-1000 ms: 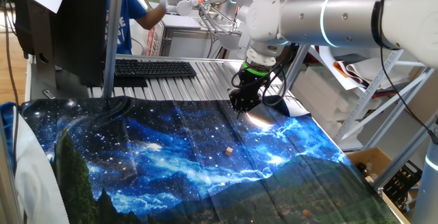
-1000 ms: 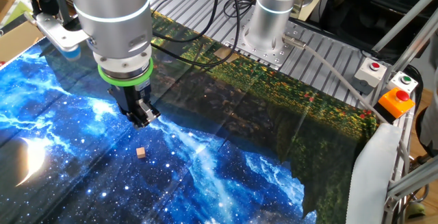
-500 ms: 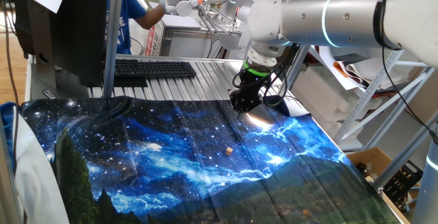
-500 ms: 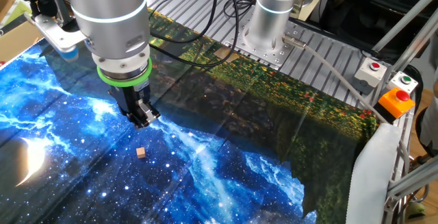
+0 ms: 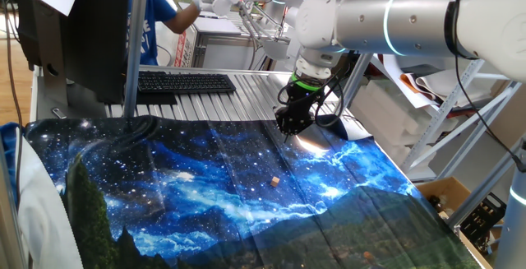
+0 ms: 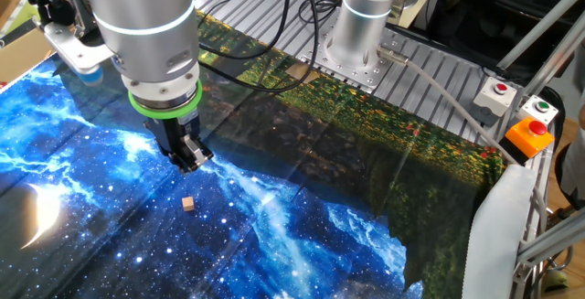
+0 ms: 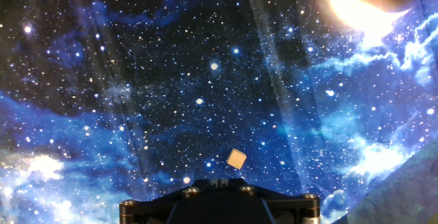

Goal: Pick up the small block on the left and move it to the right

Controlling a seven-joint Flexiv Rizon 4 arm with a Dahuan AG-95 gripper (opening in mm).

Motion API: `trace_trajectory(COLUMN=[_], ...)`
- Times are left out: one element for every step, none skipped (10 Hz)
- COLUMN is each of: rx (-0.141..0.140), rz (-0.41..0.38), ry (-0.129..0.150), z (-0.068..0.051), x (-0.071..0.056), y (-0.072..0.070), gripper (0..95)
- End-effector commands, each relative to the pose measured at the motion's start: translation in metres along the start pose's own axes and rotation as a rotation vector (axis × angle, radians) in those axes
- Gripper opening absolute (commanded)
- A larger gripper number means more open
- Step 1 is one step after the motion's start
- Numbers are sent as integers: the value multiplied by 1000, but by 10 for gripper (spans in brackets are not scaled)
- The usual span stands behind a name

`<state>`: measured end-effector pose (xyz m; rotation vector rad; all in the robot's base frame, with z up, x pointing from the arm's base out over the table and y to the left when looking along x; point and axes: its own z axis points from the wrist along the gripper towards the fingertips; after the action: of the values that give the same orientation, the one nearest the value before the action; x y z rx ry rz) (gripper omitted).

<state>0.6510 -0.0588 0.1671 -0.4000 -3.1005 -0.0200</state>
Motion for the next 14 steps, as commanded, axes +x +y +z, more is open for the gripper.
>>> trace_trajectory(rx=[-1, 0, 1, 3, 4, 12, 15, 21, 27, 28, 28, 25, 23, 22], rz=[-1, 7, 11, 15, 23, 27, 29, 31, 33, 36, 34, 23, 13, 11], ry=[1, 5, 8, 7, 9, 8, 11, 12, 14, 16, 16, 15, 17, 12], z=[0, 0, 0, 0, 0, 0, 0, 0, 0, 0, 0, 0, 0, 0], x=[1, 1, 1, 1, 1, 1, 1, 1, 1, 1, 1, 1, 1, 1], y=[0, 0, 0, 0, 0, 0, 0, 0, 0, 0, 0, 0, 0, 0], gripper=[0, 0, 0, 0, 0, 0, 0, 0, 0, 0, 0, 0, 0, 0])
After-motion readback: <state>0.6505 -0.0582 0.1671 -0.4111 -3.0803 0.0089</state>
